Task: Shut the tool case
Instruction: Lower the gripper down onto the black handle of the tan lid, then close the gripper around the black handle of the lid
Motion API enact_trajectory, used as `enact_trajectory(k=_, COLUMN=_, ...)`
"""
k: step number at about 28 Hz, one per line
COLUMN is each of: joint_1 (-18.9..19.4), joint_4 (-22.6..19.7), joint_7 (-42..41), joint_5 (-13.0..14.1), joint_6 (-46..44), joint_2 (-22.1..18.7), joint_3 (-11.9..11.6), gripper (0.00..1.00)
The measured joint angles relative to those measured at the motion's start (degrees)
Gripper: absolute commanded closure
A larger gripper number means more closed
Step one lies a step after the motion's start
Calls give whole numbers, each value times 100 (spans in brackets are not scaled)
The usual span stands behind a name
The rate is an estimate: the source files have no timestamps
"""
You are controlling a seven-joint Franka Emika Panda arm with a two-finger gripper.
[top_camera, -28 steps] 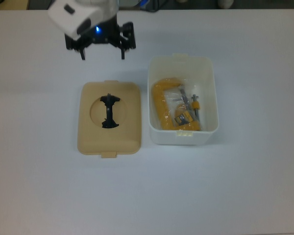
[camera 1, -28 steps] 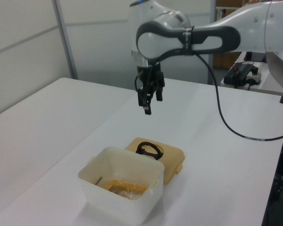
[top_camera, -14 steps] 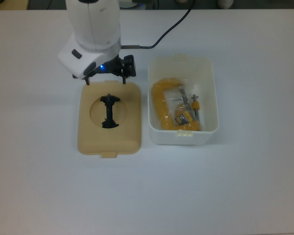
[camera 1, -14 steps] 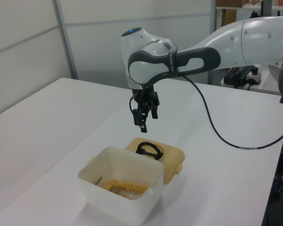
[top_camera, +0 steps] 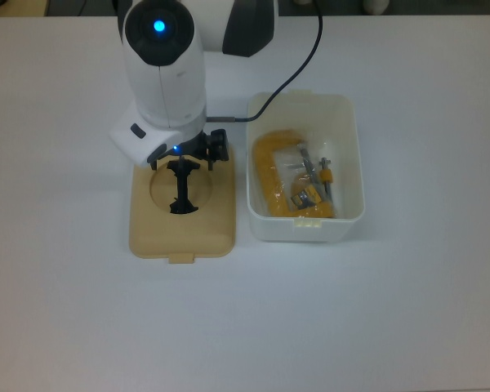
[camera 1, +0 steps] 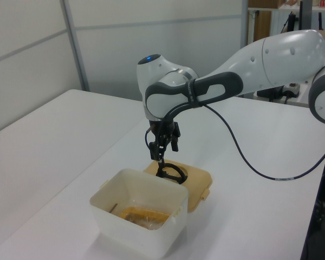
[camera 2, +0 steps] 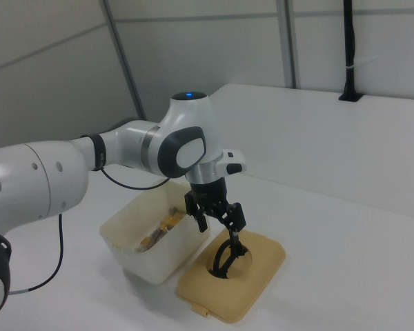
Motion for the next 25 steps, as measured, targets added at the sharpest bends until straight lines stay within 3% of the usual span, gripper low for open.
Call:
enact_trajectory(k=9, joint_1=59, joint_4=-20, joint_7=150, joint_5=-6, joint_6=134, joint_2=175, joint_3=10, gripper=5)
enact_trajectory(k=14, joint_1=60, joint_4=-31, joint_7=152, joint_5=-14, joint_6=136, joint_2=216, joint_3=10, gripper=21)
enact_trajectory(k=20, joint_1=61, joint_4=-41, joint_7=153, joint_5=-14, joint_6=141, joint_2=268, joint_3=10, gripper=59)
enact_trajectory(k=21, joint_1=61, joint_4=-45, joint_7=153, joint_5=-14, joint_6=142, joint_2=279, joint_3=10, gripper=71)
enact_trajectory(k=25, joint_1=60, joint_4=-55, joint_7=154, joint_5=-14, joint_6=147, joint_2=314, joint_3=10, gripper=95)
